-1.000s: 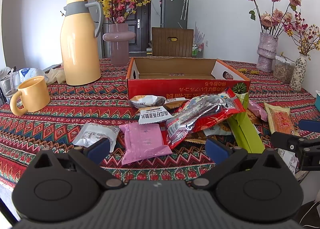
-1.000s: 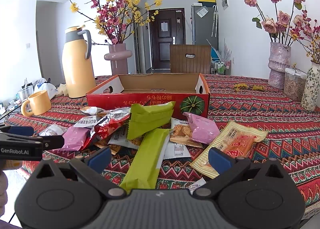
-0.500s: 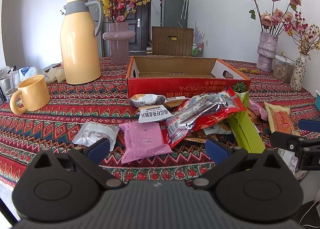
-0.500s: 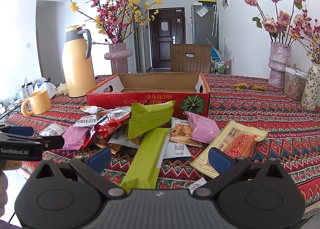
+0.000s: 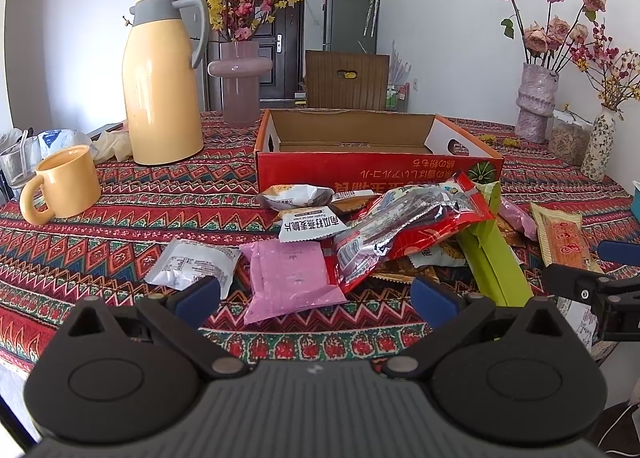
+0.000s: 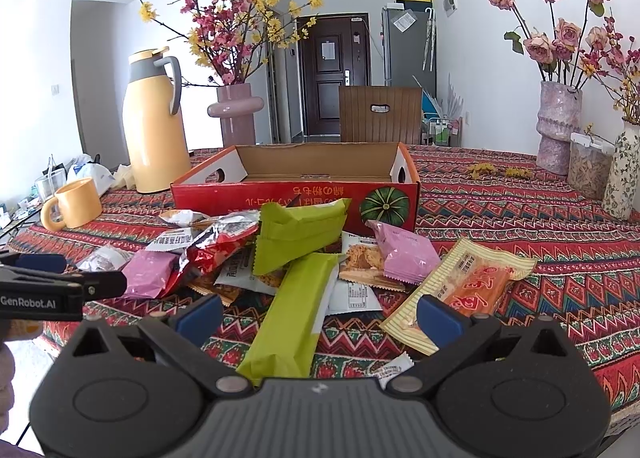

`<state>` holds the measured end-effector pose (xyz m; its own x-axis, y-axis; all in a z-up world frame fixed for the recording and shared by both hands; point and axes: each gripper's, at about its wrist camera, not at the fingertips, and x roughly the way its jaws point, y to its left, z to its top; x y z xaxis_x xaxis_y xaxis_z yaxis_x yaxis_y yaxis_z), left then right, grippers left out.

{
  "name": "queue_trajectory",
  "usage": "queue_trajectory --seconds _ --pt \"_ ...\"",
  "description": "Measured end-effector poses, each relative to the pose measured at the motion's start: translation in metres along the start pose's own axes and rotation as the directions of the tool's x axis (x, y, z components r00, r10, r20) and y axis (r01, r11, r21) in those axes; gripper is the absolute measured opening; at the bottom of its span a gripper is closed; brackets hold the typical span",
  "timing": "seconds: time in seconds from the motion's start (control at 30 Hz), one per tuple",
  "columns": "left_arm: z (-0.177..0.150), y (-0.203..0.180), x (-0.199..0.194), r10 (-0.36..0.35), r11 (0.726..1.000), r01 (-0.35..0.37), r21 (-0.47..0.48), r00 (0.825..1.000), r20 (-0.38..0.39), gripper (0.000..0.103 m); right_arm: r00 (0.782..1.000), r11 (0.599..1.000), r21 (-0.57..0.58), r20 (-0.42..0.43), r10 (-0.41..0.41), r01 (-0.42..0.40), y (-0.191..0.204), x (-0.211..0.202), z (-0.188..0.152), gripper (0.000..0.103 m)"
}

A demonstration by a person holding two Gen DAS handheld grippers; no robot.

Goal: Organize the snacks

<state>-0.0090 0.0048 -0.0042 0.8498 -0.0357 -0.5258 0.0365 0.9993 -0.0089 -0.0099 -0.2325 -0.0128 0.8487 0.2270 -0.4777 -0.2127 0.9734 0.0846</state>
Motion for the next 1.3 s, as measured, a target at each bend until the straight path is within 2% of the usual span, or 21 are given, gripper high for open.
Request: queue_trajectory --seconds 0.77,0.93,1.07,1.13,1.2,1.3 --pt "0.001 0.008 0.011 0.016 1.0 -0.016 -0.019 1.0 -0.027 0.103 1.0 1.0 0.024 -0.016 0.009 -0.009 -0.009 0.012 0.012 0.102" --pt "0.003 0.011 0.013 0.022 0.999 -0.023 -0.023 0.999 -0.028 0.103 1.0 1.0 0.03 0.019 0.008 -0.008 -0.014 0.016 0.034 0.101" --pt "0.005 0.015 0.016 0.031 0.999 -0.031 -0.03 0.999 -0.026 0.103 0.999 1.0 0.022 0.032 0.01 -0.01 -0.018 0.025 0.057 0.096" --pt "0.007 0.019 0.017 0.038 0.999 -0.039 -0.035 0.999 -0.024 0.103 1.0 1.0 0.016 0.025 0.013 -0.014 -0.019 0.032 0.067 0.095" --pt "0.01 0.022 0.018 0.045 0.998 -0.046 -0.043 0.999 -0.022 0.103 1.0 1.0 0.014 0.003 0.019 -0.019 -0.019 0.042 0.078 0.087" --pt "0.013 0.028 0.021 0.052 0.997 -0.053 -0.055 0.998 -0.019 0.103 0.999 1.0 0.027 -0.043 0.012 -0.011 -0.022 0.062 0.092 0.084"
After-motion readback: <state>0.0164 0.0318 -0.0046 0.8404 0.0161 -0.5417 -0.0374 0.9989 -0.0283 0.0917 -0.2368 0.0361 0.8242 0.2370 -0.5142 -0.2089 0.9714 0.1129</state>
